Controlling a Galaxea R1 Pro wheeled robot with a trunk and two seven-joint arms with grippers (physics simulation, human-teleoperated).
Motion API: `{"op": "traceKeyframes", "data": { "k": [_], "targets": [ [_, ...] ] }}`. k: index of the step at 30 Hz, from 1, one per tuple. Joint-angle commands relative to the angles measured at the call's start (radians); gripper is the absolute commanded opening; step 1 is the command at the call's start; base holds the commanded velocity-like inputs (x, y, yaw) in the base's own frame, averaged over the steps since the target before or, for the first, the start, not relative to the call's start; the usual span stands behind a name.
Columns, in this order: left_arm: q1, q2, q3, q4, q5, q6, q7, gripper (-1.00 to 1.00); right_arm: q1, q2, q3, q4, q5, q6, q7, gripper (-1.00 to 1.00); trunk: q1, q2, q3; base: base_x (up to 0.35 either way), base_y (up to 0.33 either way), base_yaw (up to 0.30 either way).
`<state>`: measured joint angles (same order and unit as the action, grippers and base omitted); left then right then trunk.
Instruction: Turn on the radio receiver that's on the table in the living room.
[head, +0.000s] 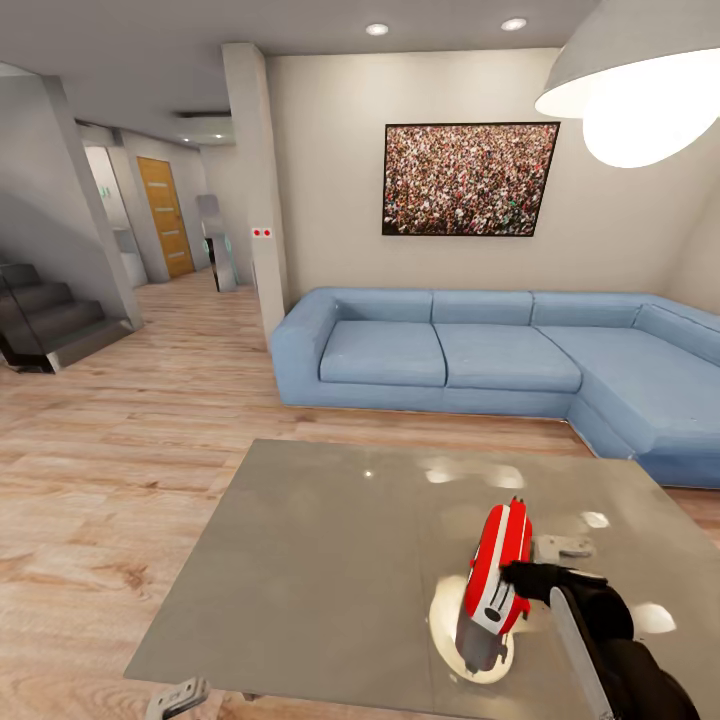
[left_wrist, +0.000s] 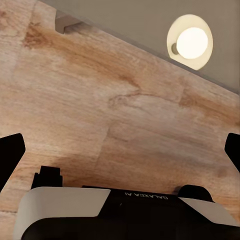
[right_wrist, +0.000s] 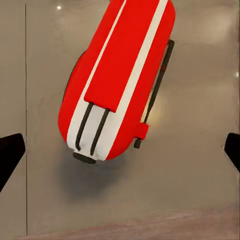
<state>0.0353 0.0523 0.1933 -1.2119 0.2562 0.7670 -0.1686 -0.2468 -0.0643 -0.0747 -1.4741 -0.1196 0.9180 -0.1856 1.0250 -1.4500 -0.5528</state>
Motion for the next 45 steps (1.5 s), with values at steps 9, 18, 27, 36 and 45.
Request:
{"op": "traceKeyframes", "data": {
  "k": [9, 18, 27, 36, 45],
  "targets": [
    [0.000, -0.004, -0.001, 0.002, 0.000, -0.001, 0.002, 1.00, -0.072, -0.076, -0.065, 0.007, -0.016, 0.068, -0.001, 1.00, 0.000, 0.000, 0.000, 0.000, 0.000, 0.000],
    [0.000, -0.005, -0.003, 0.003, 0.000, -0.002, 0.003, 1.00, -0.136, -0.081, -0.078, 0.115, -0.019, 0.076, -0.001, 1.00, 0.000, 0.000, 0.000, 0.000, 0.000, 0.000],
    [0.000, -0.005, -0.003, 0.003, -0.001, -0.002, 0.003, 1.00, -0.178, -0.082, -0.075, 0.160, -0.018, 0.076, -0.002, 1.00, 0.000, 0.000, 0.000, 0.000, 0.000, 0.000],
    [0.000, -0.006, -0.003, 0.003, 0.000, -0.002, 0.004, 1.00, -0.182, -0.079, -0.022, 0.162, -0.016, 0.073, 0.002, 1.00, 0.000, 0.000, 0.000, 0.000, 0.000, 0.000],
    [0.000, -0.009, -0.004, 0.004, -0.001, -0.003, 0.005, 1.00, -0.231, -0.075, 0.018, 0.161, -0.017, 0.071, 0.003, 1.00, 0.000, 0.000, 0.000, 0.000, 0.000, 0.000]
  ]
}}
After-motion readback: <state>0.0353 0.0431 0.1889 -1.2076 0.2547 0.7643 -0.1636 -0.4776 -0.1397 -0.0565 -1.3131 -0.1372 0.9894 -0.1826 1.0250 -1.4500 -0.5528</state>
